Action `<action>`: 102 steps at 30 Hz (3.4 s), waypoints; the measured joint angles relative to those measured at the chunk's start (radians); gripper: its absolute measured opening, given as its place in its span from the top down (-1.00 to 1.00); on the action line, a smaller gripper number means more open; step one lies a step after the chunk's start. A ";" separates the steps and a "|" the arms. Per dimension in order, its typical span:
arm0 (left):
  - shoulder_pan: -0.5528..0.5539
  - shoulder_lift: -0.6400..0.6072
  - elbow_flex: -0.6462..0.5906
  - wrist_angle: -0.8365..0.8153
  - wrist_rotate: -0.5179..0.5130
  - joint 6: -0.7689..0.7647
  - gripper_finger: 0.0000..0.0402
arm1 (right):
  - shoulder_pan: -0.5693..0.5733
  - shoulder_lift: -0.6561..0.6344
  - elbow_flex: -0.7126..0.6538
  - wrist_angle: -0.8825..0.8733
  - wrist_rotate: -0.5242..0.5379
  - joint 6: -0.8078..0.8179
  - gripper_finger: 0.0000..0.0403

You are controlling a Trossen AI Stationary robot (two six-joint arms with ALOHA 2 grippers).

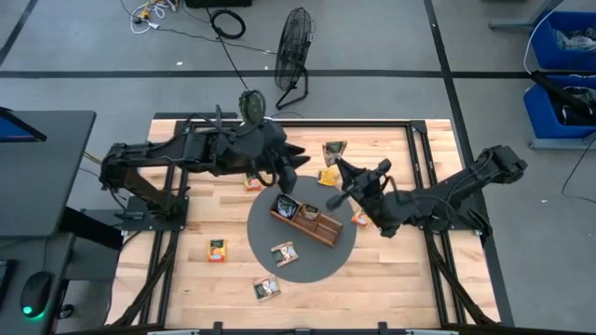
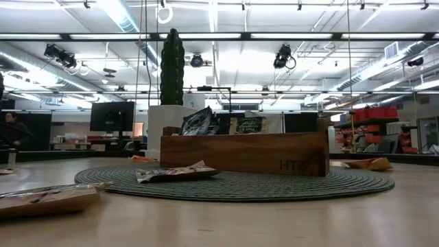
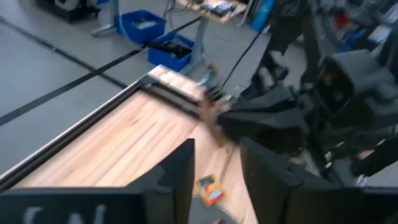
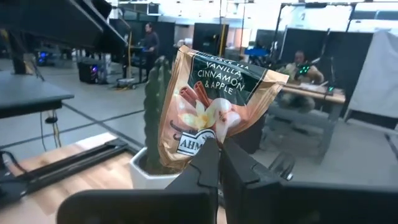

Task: Pick & Place Tea
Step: Put the brown tea bag into the middle section of the wooden organizer

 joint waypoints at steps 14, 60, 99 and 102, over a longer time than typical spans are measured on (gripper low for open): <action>-0.003 0.067 0.001 0.137 -0.019 0.000 -0.29 | -0.013 0.000 0.001 0.086 -0.073 -0.042 1.00; 0.000 0.046 0.002 0.017 -0.045 0.398 0.98 | 0.002 -0.091 -0.001 0.195 -0.222 -0.162 0.48; -0.062 0.005 0.000 -0.235 0.272 0.664 0.99 | -0.307 0.298 1.030 -1.576 -1.441 0.515 0.24; -0.062 0.005 0.000 -0.234 0.272 0.663 0.99 | -0.307 0.304 1.030 -1.574 -1.440 0.514 0.24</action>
